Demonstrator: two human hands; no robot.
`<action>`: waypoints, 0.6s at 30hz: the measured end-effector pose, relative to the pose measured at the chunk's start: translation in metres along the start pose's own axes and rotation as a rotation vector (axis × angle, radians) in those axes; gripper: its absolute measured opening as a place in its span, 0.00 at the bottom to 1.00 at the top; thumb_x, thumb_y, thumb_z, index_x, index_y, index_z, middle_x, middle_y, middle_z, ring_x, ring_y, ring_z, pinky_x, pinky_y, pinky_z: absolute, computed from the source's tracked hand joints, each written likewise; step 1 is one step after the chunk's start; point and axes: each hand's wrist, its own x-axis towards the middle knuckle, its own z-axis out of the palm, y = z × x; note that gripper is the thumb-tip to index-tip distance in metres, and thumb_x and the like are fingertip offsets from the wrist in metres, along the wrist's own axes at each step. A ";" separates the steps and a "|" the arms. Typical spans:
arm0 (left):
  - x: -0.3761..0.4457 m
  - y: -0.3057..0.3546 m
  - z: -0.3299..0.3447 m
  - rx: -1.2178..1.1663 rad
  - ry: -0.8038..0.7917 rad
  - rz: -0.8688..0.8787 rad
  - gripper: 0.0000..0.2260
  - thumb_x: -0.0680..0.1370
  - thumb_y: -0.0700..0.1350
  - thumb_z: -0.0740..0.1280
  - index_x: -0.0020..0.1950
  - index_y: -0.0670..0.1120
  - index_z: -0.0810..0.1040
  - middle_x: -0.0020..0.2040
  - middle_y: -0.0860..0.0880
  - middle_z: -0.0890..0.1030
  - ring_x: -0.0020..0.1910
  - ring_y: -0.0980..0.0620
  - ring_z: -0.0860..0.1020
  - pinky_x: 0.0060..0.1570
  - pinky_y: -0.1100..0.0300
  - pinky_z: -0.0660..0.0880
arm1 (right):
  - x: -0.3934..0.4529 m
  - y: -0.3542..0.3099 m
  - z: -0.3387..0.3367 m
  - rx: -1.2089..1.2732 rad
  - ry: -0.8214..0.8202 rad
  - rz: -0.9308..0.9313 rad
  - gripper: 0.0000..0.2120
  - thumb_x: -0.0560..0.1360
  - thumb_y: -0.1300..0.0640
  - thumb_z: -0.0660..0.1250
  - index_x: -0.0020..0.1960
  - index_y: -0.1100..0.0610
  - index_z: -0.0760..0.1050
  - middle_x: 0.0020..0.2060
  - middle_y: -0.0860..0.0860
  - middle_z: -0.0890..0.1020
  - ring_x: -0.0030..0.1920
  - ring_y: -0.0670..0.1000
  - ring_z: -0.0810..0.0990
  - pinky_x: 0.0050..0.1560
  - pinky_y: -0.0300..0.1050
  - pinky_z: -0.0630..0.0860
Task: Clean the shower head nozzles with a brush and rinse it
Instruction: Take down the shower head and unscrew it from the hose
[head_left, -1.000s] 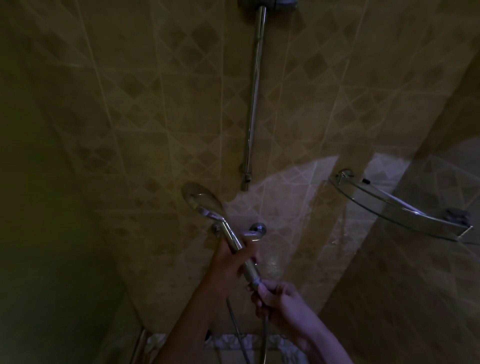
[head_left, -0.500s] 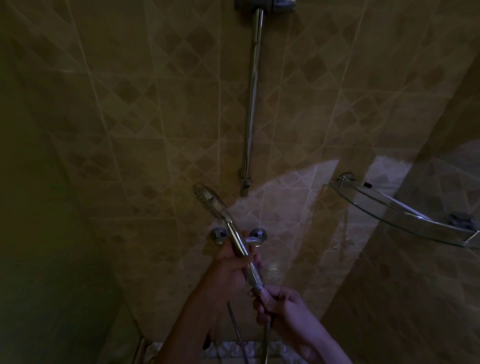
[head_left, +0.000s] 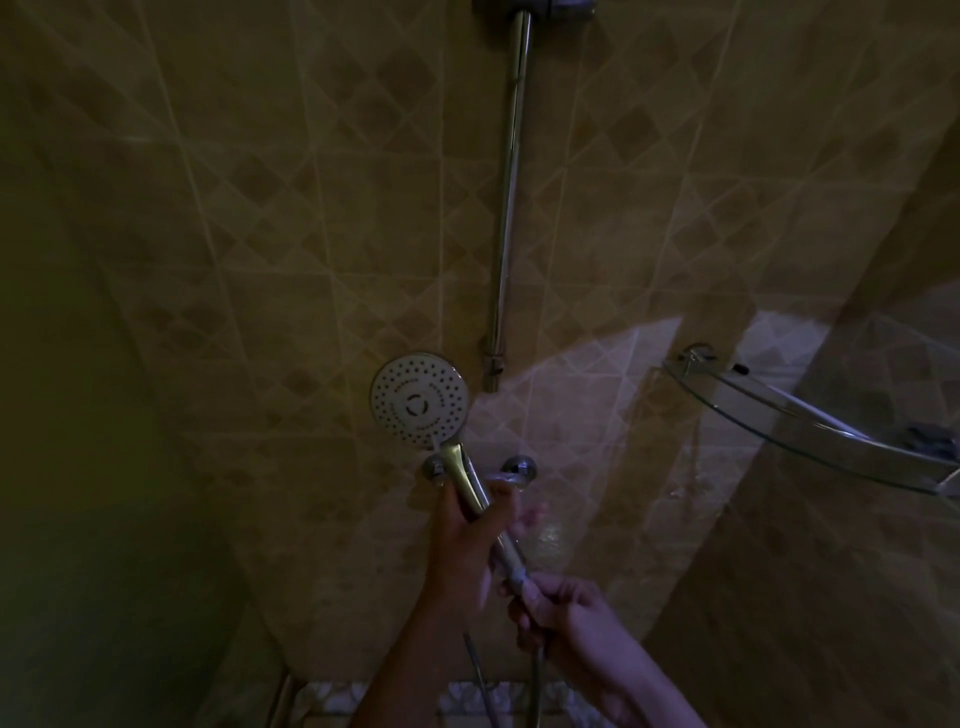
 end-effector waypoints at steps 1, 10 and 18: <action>-0.001 0.000 0.004 -0.031 -0.007 -0.002 0.14 0.72 0.37 0.73 0.54 0.46 0.75 0.47 0.38 0.83 0.41 0.38 0.83 0.40 0.50 0.80 | 0.000 0.001 0.000 0.009 0.007 0.000 0.16 0.71 0.58 0.70 0.50 0.71 0.74 0.27 0.54 0.72 0.27 0.49 0.66 0.30 0.40 0.60; 0.001 0.011 0.006 -0.117 -0.176 -0.158 0.19 0.66 0.30 0.67 0.54 0.42 0.72 0.37 0.41 0.74 0.32 0.46 0.74 0.35 0.54 0.71 | -0.004 0.006 0.002 0.119 0.059 -0.025 0.17 0.71 0.58 0.66 0.49 0.73 0.73 0.28 0.57 0.69 0.26 0.50 0.64 0.30 0.42 0.59; 0.000 0.011 -0.003 0.025 -0.222 -0.105 0.23 0.64 0.29 0.70 0.57 0.43 0.72 0.44 0.41 0.80 0.40 0.45 0.80 0.42 0.54 0.79 | -0.012 0.005 0.000 0.175 0.017 -0.030 0.11 0.73 0.59 0.68 0.47 0.68 0.77 0.30 0.55 0.73 0.28 0.49 0.66 0.34 0.43 0.62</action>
